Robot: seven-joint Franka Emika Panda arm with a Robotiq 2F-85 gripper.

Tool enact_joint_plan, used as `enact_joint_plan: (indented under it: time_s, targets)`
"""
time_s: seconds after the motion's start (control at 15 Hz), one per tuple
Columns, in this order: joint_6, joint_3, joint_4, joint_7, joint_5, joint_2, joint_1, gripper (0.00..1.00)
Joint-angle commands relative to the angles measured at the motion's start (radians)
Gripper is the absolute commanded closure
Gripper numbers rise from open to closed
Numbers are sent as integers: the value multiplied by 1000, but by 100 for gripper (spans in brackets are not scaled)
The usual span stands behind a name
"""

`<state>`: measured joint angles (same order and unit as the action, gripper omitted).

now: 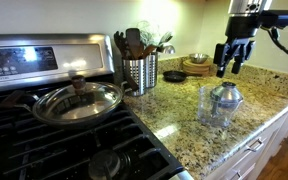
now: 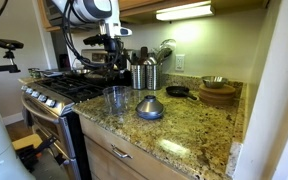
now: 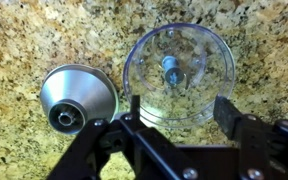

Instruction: Take the top off the food cup and pick the blade and put it on the table

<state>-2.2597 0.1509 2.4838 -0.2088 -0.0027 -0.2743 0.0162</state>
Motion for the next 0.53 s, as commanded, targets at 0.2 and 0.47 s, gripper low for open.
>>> enact_joint_plan:
  time_s: [0.2,0.47]
  targets:
    - [2,-12,-51,13,3,114,40,24]
    - [-8,-15,-48,22,9,139,47,43]
